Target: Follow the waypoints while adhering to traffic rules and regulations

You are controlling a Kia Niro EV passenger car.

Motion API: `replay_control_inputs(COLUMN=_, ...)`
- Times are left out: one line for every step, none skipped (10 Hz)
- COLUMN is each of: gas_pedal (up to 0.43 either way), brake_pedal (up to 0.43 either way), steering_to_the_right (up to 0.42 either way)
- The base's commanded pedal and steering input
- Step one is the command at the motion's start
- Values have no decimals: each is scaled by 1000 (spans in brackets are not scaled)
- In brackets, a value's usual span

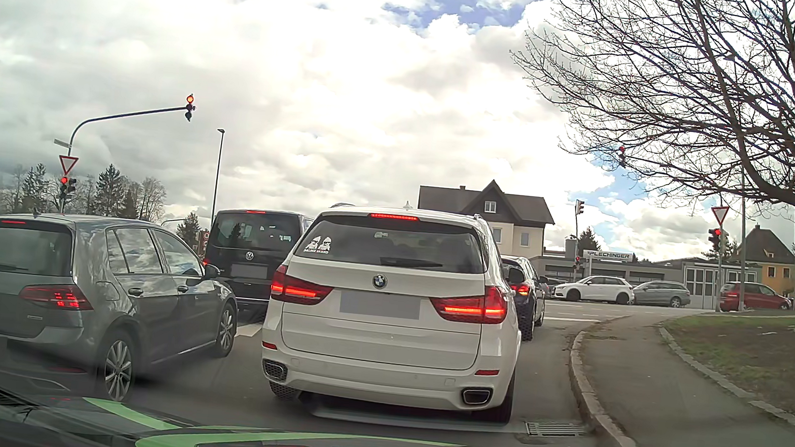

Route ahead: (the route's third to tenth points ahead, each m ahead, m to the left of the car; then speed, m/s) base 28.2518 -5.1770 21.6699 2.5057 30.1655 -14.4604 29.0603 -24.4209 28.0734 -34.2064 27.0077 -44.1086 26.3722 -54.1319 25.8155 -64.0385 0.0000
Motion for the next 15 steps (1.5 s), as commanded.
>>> replay_control_inputs(gas_pedal=0, brake_pedal=323, steering_to_the_right=16)
replay_control_inputs(gas_pedal=0, brake_pedal=323, steering_to_the_right=16)
replay_control_inputs(gas_pedal=0, brake_pedal=323, steering_to_the_right=16)
replay_control_inputs(gas_pedal=0, brake_pedal=329, steering_to_the_right=16)
replay_control_inputs(gas_pedal=0, brake_pedal=323, steering_to_the_right=16)
replay_control_inputs(gas_pedal=0, brake_pedal=323, steering_to_the_right=16)
replay_control_inputs(gas_pedal=0, brake_pedal=323, steering_to_the_right=16)
replay_control_inputs(gas_pedal=0, brake_pedal=323, steering_to_the_right=16)
replay_control_inputs(gas_pedal=0, brake_pedal=323, steering_to_the_right=16)
replay_control_inputs(gas_pedal=0, brake_pedal=329, steering_to_the_right=16)
replay_control_inputs(gas_pedal=0, brake_pedal=323, steering_to_the_right=16)
replay_control_inputs(gas_pedal=0, brake_pedal=323, steering_to_the_right=16)
replay_control_inputs(gas_pedal=0, brake_pedal=329, steering_to_the_right=16)
replay_control_inputs(gas_pedal=0, brake_pedal=323, steering_to_the_right=16)
replay_control_inputs(gas_pedal=0, brake_pedal=329, steering_to_the_right=16)
